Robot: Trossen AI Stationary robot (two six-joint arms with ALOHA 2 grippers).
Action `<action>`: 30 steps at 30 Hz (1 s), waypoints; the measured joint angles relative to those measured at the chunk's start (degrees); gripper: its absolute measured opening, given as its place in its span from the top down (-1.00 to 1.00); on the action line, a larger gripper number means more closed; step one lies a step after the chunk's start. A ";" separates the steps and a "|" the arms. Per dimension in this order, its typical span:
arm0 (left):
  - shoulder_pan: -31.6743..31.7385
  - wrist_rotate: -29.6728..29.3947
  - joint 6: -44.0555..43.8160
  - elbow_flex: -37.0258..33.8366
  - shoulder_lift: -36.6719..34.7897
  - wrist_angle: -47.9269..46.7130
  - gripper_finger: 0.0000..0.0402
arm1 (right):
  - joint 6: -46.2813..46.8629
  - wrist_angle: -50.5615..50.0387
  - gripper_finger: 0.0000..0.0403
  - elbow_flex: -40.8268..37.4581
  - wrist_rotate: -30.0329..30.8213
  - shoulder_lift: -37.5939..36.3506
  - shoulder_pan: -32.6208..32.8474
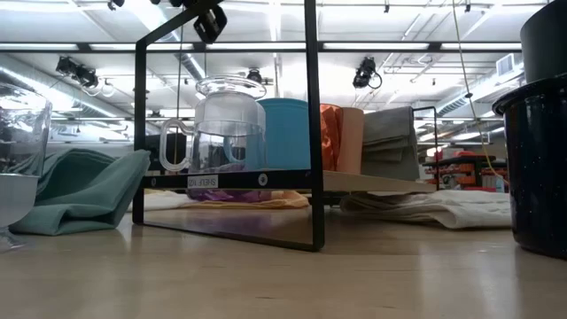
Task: Stack small to large cups/mugs on shelf
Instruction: Put the transparent mug on the shelf
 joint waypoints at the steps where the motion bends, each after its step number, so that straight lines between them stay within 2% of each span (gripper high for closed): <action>1: -0.73 -0.25 0.45 -0.11 0.38 -1.63 1.00 | -0.02 0.00 0.56 0.00 -0.01 0.00 0.01; 6: -4.16 -2.40 1.21 -0.05 3.96 -1.99 1.00 | -0.05 0.11 0.56 0.00 0.00 0.00 -0.29; 14: -6.38 -10.35 0.66 -0.08 9.27 -4.67 1.00 | -0.44 1.39 0.56 0.01 0.00 0.00 -0.76; 25: -8.37 -11.39 0.74 -0.13 11.09 -11.71 1.00 | -1.16 2.64 0.56 0.02 0.00 0.00 -0.76; 30: -8.97 -11.54 0.93 -0.09 11.36 -11.26 1.00 | -1.16 2.61 0.56 0.02 0.00 0.00 -0.76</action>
